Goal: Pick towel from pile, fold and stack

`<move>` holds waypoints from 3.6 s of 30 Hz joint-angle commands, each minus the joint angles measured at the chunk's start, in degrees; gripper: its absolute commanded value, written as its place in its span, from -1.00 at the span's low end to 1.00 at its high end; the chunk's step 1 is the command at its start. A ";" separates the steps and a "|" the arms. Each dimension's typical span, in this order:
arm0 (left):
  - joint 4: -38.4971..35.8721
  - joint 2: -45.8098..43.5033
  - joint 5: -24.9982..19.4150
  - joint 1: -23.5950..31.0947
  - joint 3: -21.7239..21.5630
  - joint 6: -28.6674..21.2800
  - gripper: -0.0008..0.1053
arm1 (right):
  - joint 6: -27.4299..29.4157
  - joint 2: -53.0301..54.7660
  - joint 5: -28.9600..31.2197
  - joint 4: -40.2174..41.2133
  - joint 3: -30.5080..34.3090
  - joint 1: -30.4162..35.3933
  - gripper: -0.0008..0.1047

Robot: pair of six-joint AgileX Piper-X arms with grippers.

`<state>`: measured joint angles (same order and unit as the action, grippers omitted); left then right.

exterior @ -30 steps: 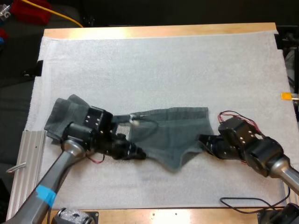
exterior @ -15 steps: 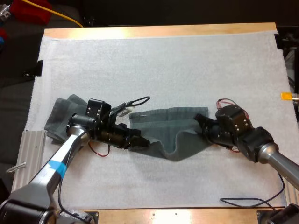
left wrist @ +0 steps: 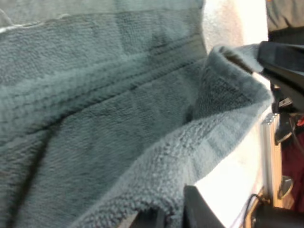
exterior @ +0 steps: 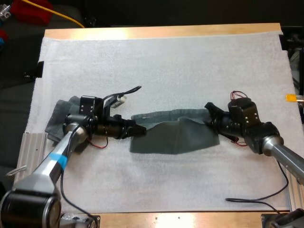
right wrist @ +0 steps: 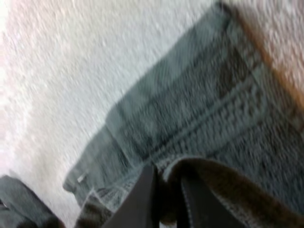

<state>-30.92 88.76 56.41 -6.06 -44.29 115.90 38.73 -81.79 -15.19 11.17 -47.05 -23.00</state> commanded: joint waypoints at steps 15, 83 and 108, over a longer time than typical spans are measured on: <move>8.47 3.84 -8.38 0.08 -0.27 2.20 -0.98 | -0.41 -4.00 3.73 -4.72 -0.38 0.18 -0.96; -21.16 -37.57 -22.05 -0.44 -1.02 -6.09 0.29 | 33.50 19.41 4.76 22.16 -0.38 0.03 0.27; -30.15 -52.13 -20.40 -0.44 -1.02 -5.23 0.29 | 40.67 28.13 5.42 31.18 -0.77 4.64 0.27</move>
<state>-61.06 36.74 35.53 -6.08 -44.98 110.31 78.53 -53.81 -9.67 41.82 -47.33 -18.78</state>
